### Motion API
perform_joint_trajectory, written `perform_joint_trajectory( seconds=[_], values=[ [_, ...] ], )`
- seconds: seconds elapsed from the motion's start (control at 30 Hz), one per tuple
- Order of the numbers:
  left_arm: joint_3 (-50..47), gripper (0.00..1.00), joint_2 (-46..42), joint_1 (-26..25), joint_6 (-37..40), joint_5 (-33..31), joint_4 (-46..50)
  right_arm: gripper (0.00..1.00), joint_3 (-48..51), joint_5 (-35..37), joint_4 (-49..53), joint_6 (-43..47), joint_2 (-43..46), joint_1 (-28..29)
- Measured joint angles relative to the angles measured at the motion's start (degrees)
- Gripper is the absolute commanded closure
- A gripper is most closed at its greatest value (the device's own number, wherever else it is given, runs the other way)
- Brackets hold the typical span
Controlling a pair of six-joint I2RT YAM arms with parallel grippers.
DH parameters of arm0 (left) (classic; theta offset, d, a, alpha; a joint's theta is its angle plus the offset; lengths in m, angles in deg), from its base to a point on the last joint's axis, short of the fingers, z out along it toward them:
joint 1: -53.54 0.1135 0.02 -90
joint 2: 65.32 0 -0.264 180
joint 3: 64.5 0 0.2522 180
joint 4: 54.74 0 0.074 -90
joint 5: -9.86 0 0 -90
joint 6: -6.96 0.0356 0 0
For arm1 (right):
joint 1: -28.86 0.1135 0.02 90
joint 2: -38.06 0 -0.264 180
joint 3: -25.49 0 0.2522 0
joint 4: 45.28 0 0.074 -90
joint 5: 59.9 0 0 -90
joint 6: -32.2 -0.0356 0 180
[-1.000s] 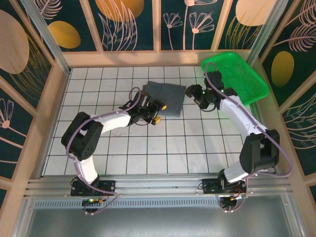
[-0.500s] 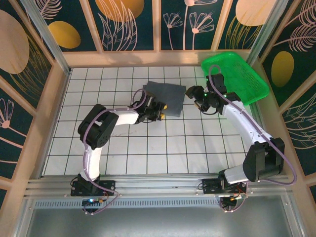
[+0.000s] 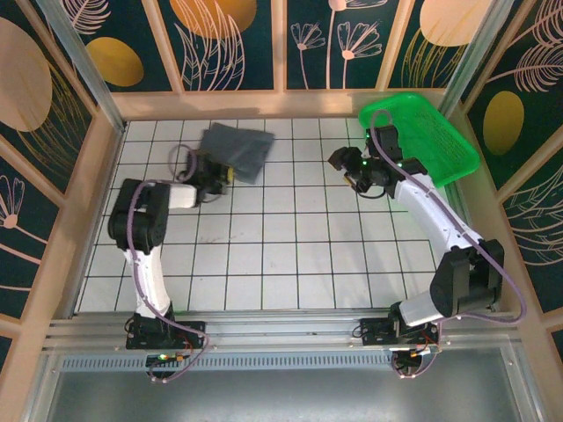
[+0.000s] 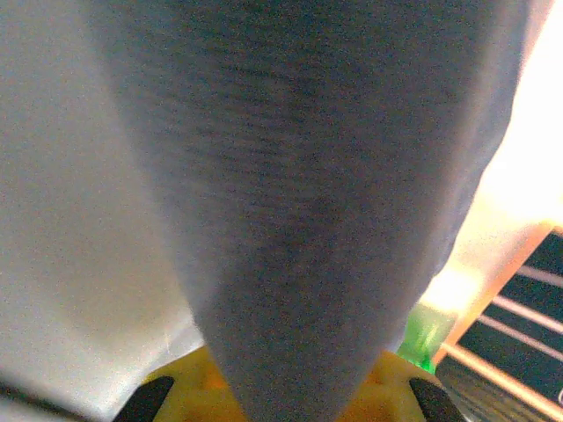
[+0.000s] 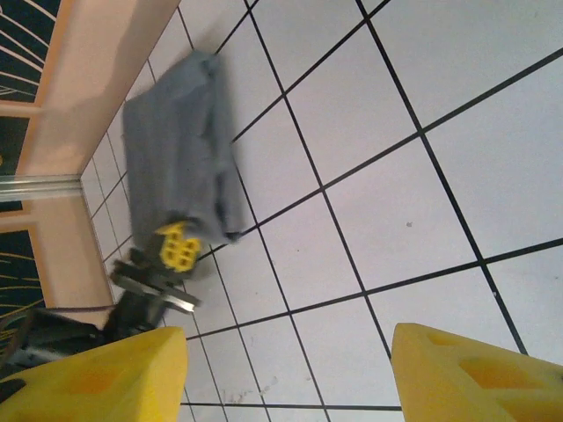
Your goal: Fold and stack the t-shirts
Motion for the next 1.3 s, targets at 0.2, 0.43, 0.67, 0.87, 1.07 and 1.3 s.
perform_joint_trajectory(
  seconds=[0.2,0.43,0.67,0.87,1.07,1.3],
  values=[
    [2.7,1.00,-0.3,16.7,17.9,4.7,7.9,0.37,-0.6,-2.4,-0.6,1.8,-2.9,0.0],
    [8.2,1.00,1.5,25.1,31.4,8.6,15.7,0.38,-1.1,-6.7,-4.4,3.9,-5.1,0.0],
    [10.0,1.00,1.9,25.5,40.6,8.0,21.0,0.38,1.7,-11.8,-15.5,5.1,-4.2,0.0],
    [11.3,0.51,1.7,25.7,46.4,6.2,24.9,0.27,6.5,-13.9,-22.7,4.7,-0.8,0.0],
    [8.3,0.01,-5.5,25.8,48.8,2.5,29.1,0.01,8.0,-15.3,-28.3,3.3,2.0,0.0],
    [-2.1,0.01,-32.8,21.8,45.7,-3.7,29.7,0.01,8.3,-16.9,-35.8,-0.2,4.0,-1.7]
  ],
)
